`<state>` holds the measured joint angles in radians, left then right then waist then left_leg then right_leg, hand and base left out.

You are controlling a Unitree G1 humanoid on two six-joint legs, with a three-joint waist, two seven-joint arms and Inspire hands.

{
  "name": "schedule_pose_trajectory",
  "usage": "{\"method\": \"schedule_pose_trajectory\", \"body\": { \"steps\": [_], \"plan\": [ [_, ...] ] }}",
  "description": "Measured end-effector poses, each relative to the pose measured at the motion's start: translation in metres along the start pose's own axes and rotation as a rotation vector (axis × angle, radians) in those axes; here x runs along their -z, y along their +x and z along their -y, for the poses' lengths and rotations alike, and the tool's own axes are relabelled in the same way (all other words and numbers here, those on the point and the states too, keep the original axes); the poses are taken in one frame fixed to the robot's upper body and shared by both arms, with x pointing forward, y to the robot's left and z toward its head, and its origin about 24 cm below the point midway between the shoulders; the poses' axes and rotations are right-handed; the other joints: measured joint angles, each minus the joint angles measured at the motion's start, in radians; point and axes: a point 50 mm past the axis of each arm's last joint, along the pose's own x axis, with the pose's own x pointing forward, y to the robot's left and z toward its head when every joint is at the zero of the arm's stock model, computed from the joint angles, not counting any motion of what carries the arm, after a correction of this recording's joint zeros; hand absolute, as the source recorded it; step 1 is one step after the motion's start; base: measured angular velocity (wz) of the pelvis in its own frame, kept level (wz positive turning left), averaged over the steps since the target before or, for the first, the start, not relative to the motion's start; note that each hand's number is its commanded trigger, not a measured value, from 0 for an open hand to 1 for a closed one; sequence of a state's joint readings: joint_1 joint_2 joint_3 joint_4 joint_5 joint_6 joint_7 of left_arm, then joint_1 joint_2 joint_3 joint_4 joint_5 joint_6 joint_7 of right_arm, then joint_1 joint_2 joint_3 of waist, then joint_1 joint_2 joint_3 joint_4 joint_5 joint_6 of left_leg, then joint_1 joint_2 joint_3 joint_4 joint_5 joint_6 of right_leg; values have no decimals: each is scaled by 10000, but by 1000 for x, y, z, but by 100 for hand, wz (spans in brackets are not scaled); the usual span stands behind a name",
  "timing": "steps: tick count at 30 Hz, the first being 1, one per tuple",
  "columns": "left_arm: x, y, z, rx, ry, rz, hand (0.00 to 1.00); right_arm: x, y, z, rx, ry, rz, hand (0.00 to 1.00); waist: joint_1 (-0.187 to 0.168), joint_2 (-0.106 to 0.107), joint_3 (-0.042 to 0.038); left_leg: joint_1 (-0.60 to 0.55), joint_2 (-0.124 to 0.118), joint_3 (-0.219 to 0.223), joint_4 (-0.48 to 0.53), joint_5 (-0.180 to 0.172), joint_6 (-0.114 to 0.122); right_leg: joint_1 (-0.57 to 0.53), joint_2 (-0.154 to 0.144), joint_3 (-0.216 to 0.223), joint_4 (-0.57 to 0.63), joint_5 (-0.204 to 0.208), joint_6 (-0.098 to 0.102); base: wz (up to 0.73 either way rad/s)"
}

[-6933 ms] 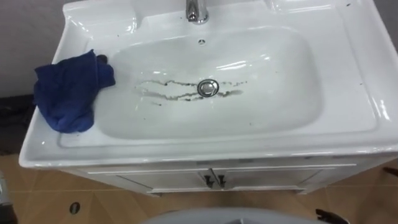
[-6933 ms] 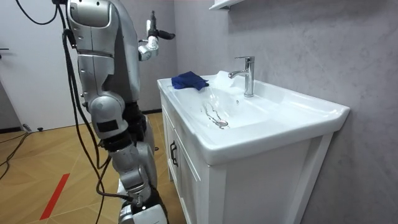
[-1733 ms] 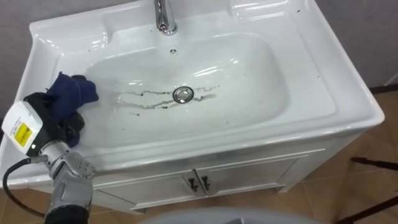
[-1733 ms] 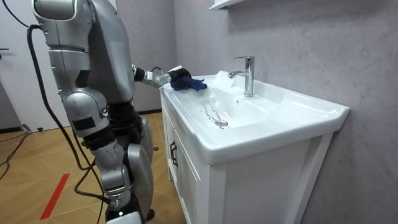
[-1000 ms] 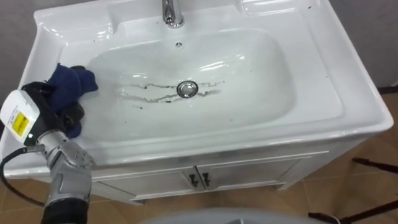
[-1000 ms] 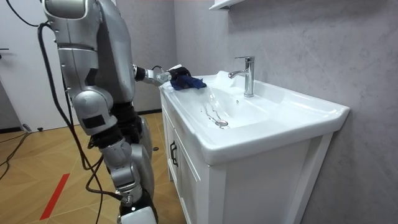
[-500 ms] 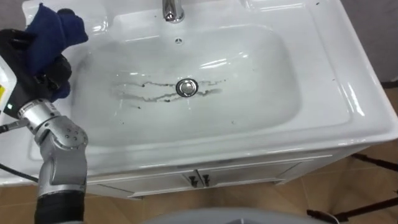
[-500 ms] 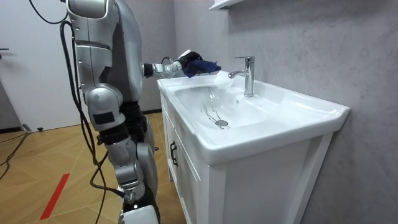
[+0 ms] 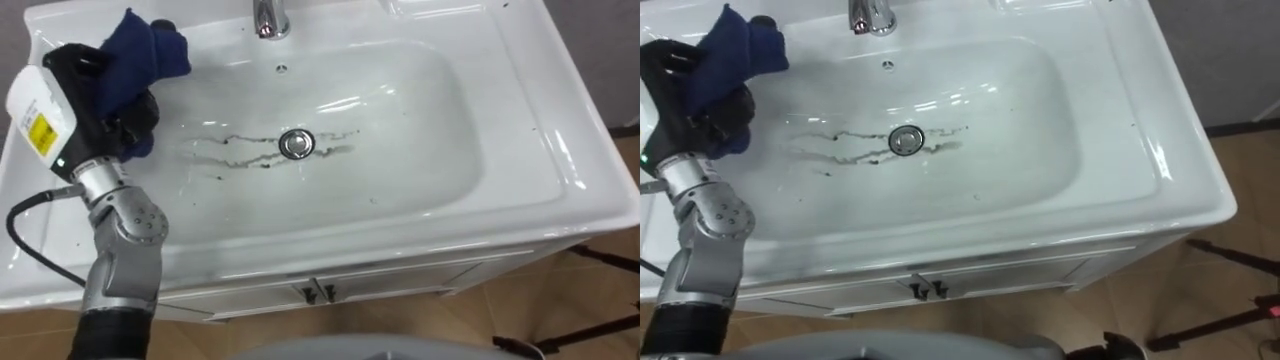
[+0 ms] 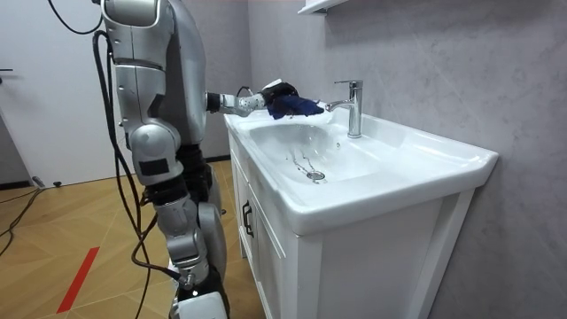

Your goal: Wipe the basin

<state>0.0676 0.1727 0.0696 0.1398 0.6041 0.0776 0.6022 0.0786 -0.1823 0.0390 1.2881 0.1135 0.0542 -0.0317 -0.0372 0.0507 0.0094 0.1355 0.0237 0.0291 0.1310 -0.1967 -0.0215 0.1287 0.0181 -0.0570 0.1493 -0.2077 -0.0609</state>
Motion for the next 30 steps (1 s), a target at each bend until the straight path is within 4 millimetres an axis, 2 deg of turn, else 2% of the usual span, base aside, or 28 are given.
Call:
{"method": "schedule_pose_trajectory", "body": {
  "steps": [8, 14, 20, 25, 27, 28, 29, 30],
  "plan": [
    [13, -7, 8, 664, 955, -163, 100, 0, 0, 0, -107, -87, -47, 0, -123, 10, -6, 8, 7, 109, -9, 0, 0, -11, 4, 69, 0, 0, 0, 0],
    [13, -12, 13, 905, 1716, 235, 100, 3, 0, 3, -120, -363, -172, 0, -117, 57, 2, 41, 1, 224, -17, 0, 0, -5, -4, 153, 1, 0, 0, -2],
    [28, -21, 22, 1543, 3031, 161, 100, 3, 0, 6, -21, -980, -176, 0, -165, 141, -29, 172, 3, 227, -21, 0, 0, 88, 5, 256, 5, 0, 0, -6],
    [32, -23, 21, 1711, 3455, -20, 100, 5, 0, 7, 25, -1057, -296, 0, -217, 160, -43, 245, -6, 232, 65, 1, 1, 192, -20, 306, 55, 1, 0, 1],
    [35, -25, 21, 1770, 3568, -120, 100, 6, 0, 7, 28, -1113, -338, 0, -230, 58, 13, 212, -93, 256, 393, -3, 0, 430, -129, 527, 52, 1, 0, 11],
    [36, -26, 22, 1931, 3700, -75, 100, 8, 0, 8, 70, -1128, -382, 0, -226, -80, 15, 51, -239, 207, 326, -75, -37, 519, -262, 969, 24, 1, 0, 43],
    [31, -26, 25, 2068, 3886, 263, 100, 10, -1, 13, 201, -1152, -445, 0, -333, 44, -22, -282, -329, 21, -593, 280, 41, 441, -270, 1213, 64, -26, 45, 61],
    [28, -26, 27, 2121, 4033, 502, 100, 15, -1, 15, 220, -1202, -582, 0, -383, 118, -31, -413, -304, 74, -662, 412, 206, 360, -301, 1189, 181, -105, 169, 42]
  ]
}}
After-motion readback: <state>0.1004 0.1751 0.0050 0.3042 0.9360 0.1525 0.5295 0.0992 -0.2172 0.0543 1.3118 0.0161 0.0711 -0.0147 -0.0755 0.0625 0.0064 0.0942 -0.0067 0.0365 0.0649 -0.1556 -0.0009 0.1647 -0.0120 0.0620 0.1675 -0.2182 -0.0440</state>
